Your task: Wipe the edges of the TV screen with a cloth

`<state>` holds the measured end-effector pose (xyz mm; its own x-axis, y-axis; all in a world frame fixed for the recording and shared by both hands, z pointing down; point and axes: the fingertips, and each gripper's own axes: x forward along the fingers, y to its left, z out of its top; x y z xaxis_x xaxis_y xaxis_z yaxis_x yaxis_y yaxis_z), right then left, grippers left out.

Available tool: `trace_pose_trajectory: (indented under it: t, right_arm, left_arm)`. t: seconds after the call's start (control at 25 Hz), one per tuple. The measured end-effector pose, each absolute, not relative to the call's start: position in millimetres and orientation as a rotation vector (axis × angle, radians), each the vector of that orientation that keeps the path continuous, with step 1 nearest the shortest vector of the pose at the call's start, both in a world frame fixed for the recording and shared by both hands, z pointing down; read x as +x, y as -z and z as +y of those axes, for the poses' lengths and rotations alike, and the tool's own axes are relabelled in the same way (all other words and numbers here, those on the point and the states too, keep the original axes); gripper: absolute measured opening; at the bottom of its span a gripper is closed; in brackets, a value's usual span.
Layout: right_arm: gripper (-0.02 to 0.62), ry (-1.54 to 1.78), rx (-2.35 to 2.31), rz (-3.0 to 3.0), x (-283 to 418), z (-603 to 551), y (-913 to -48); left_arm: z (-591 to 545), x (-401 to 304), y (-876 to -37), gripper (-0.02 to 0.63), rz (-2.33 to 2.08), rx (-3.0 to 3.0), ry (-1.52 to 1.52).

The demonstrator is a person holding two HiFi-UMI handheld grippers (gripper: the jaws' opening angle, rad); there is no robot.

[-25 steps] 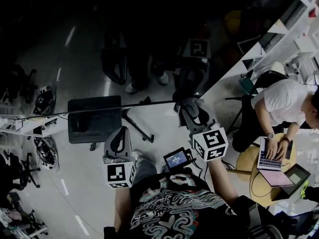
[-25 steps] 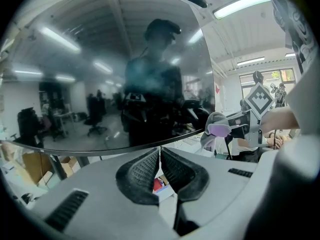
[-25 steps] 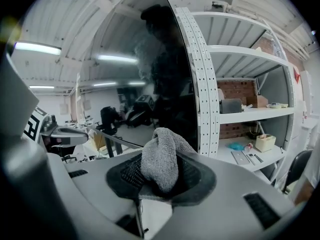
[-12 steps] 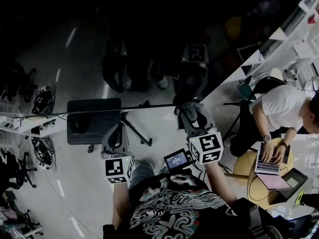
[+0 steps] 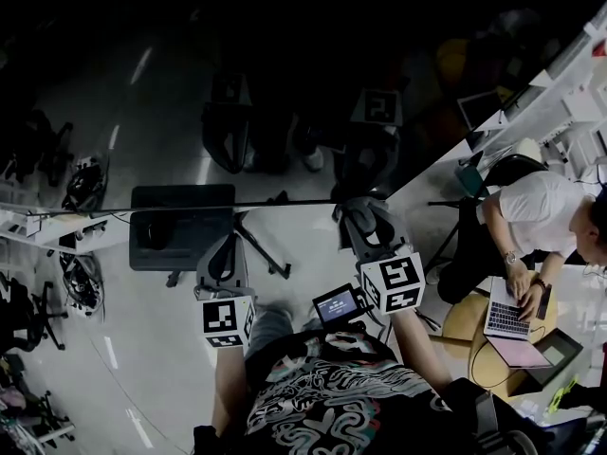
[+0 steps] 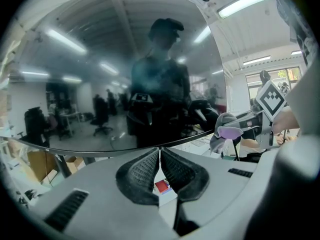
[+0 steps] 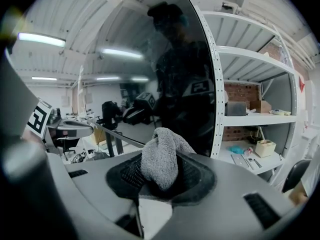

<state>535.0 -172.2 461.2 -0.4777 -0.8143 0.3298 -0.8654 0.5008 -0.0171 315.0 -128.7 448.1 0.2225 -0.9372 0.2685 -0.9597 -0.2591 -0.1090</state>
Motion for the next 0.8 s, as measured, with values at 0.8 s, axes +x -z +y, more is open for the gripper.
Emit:
trace_pose_trajectory:
  t: [0.8]
  right_arm:
    - [0.149,-0.288,1.395,-2.497,516,-175,-463]
  left_arm:
    - [-124,294,-447,0.025,-1.908,2.347,-0.431]
